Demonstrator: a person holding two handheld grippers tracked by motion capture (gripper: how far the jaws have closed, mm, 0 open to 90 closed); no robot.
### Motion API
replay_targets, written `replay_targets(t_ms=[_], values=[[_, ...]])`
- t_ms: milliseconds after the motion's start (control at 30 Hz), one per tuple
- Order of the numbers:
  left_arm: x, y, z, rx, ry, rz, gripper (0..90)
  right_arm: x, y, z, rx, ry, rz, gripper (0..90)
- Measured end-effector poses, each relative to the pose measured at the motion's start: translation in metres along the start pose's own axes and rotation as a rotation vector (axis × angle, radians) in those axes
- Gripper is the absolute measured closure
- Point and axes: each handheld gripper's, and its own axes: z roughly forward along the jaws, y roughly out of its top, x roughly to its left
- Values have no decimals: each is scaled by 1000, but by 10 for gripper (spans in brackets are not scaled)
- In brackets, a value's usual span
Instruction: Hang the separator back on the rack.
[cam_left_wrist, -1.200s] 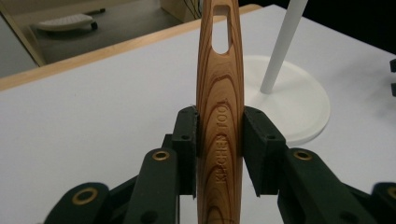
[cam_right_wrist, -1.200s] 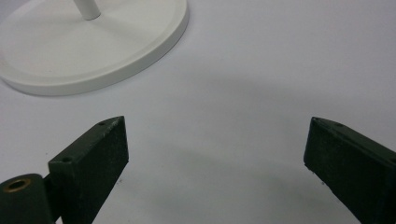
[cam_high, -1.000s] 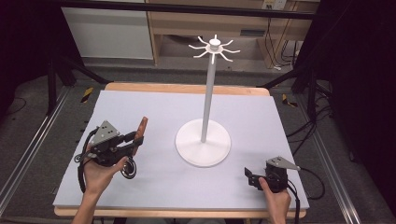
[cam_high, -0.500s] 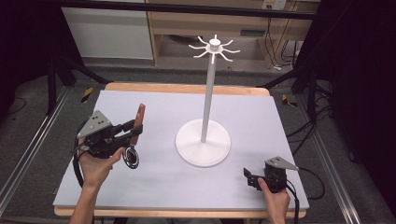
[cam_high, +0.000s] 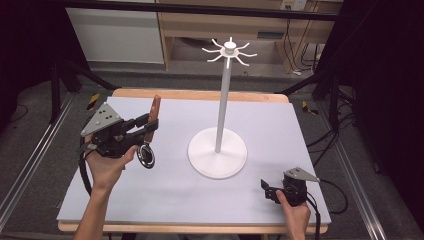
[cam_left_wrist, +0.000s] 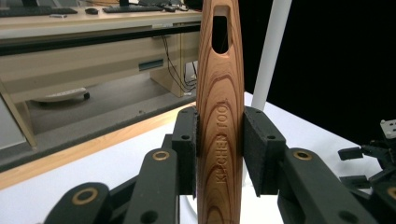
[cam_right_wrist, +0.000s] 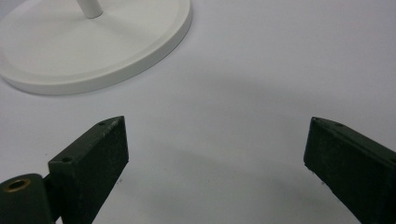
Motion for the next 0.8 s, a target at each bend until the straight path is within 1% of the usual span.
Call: replay_targets(t_ms=[33, 100, 267, 300, 400, 467, 500, 533, 567, 800], values=[[-2, 4, 1, -3, 0, 8, 673, 0, 0, 0, -1, 0, 3, 69], [-3, 6, 1, -8, 2, 9, 673, 0, 1, 1, 1, 1, 3, 69], [-8, 18, 2, -24, -9, 18, 673, 1, 1, 1, -1, -3, -6, 69], [-8, 18, 2, -24, -9, 18, 673, 1, 1, 1, -1, -3, -6, 69], [-11, 27, 3, -36, -8, 28, 673, 1, 1, 1, -1, 0, 1, 69], [-12, 29, 3, -40, -8, 28, 673, 1, 1, 1, -2, -3, -3, 69], [-13, 33, 4, -46, -12, 30, 673, 1, 1, 1, 0, 1, 0, 69], [-13, 33, 4, -46, -12, 30, 673, 1, 1, 1, 0, 1, 0, 69], [-13, 36, 4, -51, -15, 32, 673, 1, 1, 1, -1, -1, -8, 69], [-22, 48, 12, -70, -39, 38, 673, 1, 1, 1, 0, -1, -9, 69]])
